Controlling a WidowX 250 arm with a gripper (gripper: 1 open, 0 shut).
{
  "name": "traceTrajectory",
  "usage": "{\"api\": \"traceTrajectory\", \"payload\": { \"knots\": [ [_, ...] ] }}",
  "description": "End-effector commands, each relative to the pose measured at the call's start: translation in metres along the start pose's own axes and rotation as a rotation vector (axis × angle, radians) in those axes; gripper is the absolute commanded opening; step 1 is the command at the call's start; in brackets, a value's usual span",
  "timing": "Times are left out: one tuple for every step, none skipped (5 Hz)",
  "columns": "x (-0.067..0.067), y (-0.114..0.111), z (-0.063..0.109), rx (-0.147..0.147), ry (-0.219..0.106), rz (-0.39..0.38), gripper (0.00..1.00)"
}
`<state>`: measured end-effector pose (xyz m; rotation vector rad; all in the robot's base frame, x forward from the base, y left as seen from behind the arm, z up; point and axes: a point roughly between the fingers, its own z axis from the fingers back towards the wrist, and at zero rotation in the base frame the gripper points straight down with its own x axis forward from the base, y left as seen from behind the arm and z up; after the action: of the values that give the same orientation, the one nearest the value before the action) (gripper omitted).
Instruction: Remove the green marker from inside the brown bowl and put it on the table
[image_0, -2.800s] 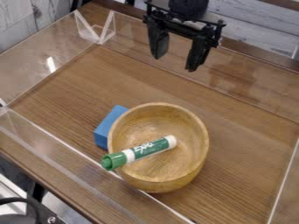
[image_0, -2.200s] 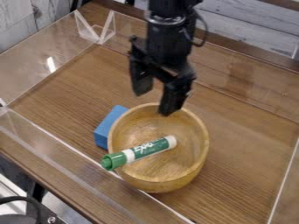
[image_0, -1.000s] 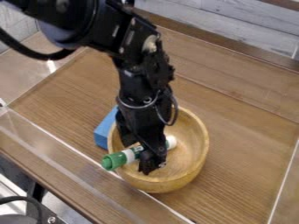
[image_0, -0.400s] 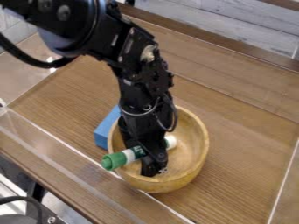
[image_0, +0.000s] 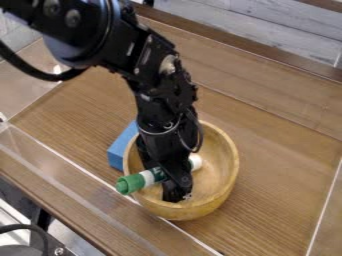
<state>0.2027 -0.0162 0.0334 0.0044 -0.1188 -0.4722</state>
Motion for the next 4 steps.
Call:
{"api": "traceTrajectory", "payload": {
  "knots": [
    [0.0055,0.0037,0.0038,0.009,-0.031,0.009,1.0],
    [0.0063,0.0037,0.0035,0.007,-0.038,0.012,1.0],
    [0.0071,0.0036,0.0036,0.005,-0.045,0.016,1.0],
    [0.0077,0.0035,0.0042,0.004,-0.053,0.021,1.0]
  ]
}}
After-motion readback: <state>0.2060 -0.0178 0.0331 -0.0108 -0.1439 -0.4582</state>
